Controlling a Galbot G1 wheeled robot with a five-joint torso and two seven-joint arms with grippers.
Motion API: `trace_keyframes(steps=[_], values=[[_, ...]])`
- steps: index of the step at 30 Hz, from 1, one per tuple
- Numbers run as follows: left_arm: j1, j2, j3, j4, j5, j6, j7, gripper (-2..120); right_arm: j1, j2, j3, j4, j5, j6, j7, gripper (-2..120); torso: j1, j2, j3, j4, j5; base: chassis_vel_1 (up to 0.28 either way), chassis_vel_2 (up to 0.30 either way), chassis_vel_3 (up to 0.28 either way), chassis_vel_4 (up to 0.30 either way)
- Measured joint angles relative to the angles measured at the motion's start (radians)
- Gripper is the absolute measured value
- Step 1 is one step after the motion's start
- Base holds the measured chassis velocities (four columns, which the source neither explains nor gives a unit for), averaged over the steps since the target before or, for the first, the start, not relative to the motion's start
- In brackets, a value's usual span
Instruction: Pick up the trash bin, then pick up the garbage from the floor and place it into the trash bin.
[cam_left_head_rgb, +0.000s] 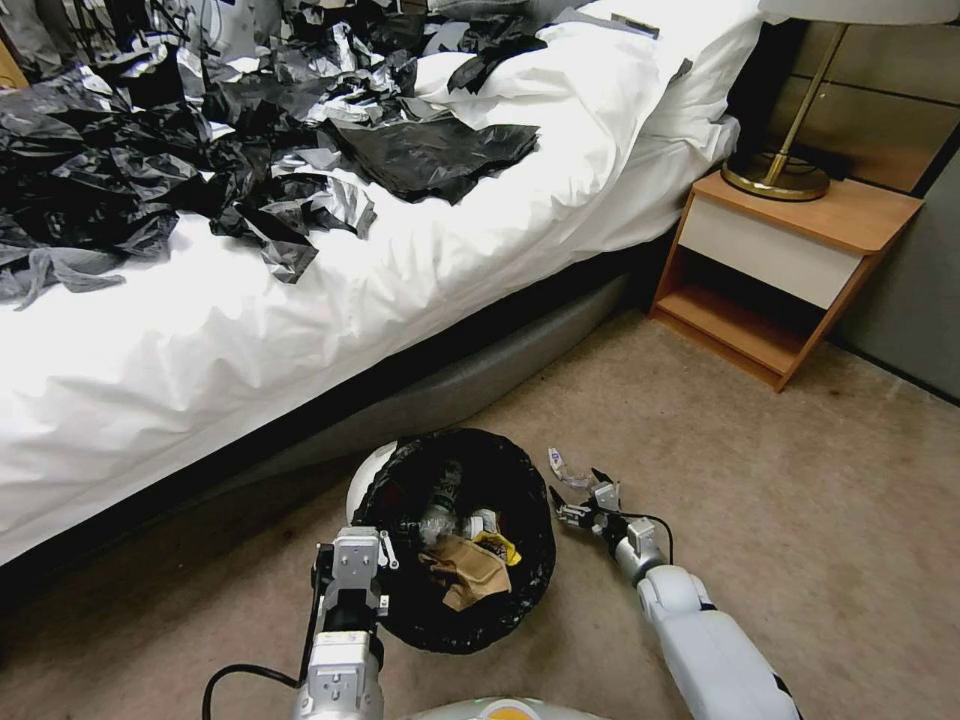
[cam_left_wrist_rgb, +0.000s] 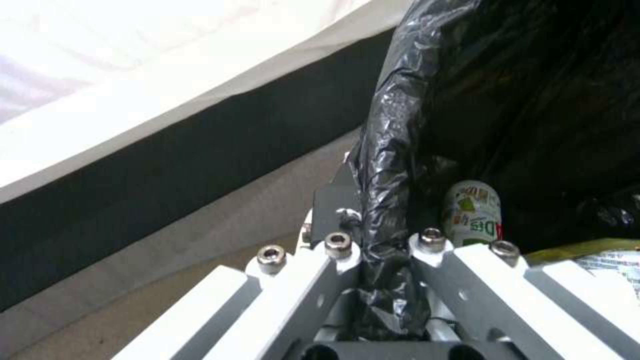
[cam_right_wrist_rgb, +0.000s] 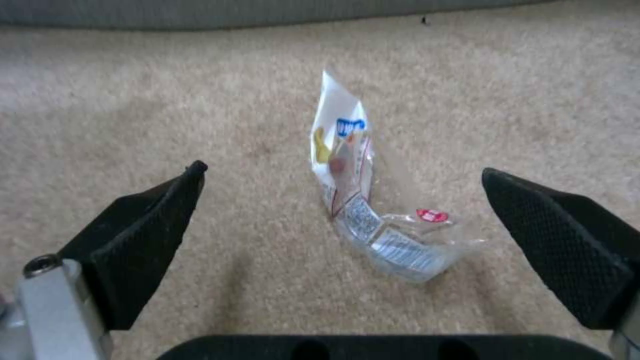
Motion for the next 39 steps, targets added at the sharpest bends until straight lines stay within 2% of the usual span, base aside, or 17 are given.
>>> trace_keyframes(steps=[16,19,21,22,25,26,34,35,37,38,39], values=[[0.002,0.0,-0.002,0.002,-0.001,0.0,0.0,0,0.143,0.032,-0.009,-0.161,-0.126,-0.034,0.036,100,0.0,0.0,0.0,-0.0002,0.0,0.0,0.0,0.0,0.0],[0.003,0.0,-0.002,0.002,-0.001,0.0,-0.001,0,0.165,0.04,-0.007,-0.199,-0.146,-0.041,0.045,92,0.0,0.0,0.0,0.0001,0.0002,0.0,0.0,0.0,0.0],[0.004,0.0,-0.003,0.002,-0.001,0.0,-0.001,0,0.179,0.045,-0.004,-0.231,-0.155,-0.048,0.048,83,0.0,0.0,0.0,0.0,0.0,0.0,0.0,0.0,0.0],[0.004,0.0,-0.003,0.002,-0.001,0.0,-0.001,0,0.179,0.045,-0.004,-0.231,-0.155,-0.048,0.048,83,0.0,0.0,0.0,0.0,0.0,0.0,0.0,0.0,0.0],[0.005,0.0,-0.005,0.001,-0.002,0.0,-0.002,0,0.185,0.046,0.003,-0.265,-0.155,-0.057,0.05,67,0.0,0.0,0.0,0.0001,0.0002,0.0,0.0,0.0,0.0],[0.005,0.0,-0.005,0.001,-0.002,0.0,-0.002,0,0.185,0.046,0.003,-0.265,-0.155,-0.057,0.05,67,0.0,0.0,0.0,0.0001,0.0002,0.0,0.0,0.0,0.0],[0.003,0.003,-0.003,0.003,-0.004,0.0,-0.002,0,0.175,0.037,0.015,-0.275,-0.141,-0.058,0.049,37,0.0,0.0,0.0,0.0008,0.0005,0.0,0.0,0.0,0.0],[0.003,0.003,-0.003,0.003,-0.004,0.0,-0.002,0,0.175,0.037,0.015,-0.275,-0.141,-0.058,0.049,37,0.0,0.0,0.0,0.0008,0.0005,0.0,0.0,0.0,0.0],[0.003,0.003,-0.003,0.003,-0.004,0.0,-0.002,0,0.166,0.03,0.017,-0.263,-0.131,-0.059,0.049,23,0.0,0.0,0.0,0.0002,0.0,0.0,0.0,0.0,0.0],[0.003,0.003,-0.003,0.003,-0.004,0.0,-0.002,0,0.166,0.03,0.017,-0.263,-0.131,-0.059,0.049,23,0.0,0.0,0.0,0.0002,0.0,0.0,0.0,0.0,0.0],[0.003,0.003,-0.003,0.003,-0.004,0.0,-0.002,0,0.161,0.028,0.017,-0.254,-0.13,-0.06,0.05,18,0.0,0.0,0.0,0.0002,0.0,0.0,0.0,0.0,0.0]])
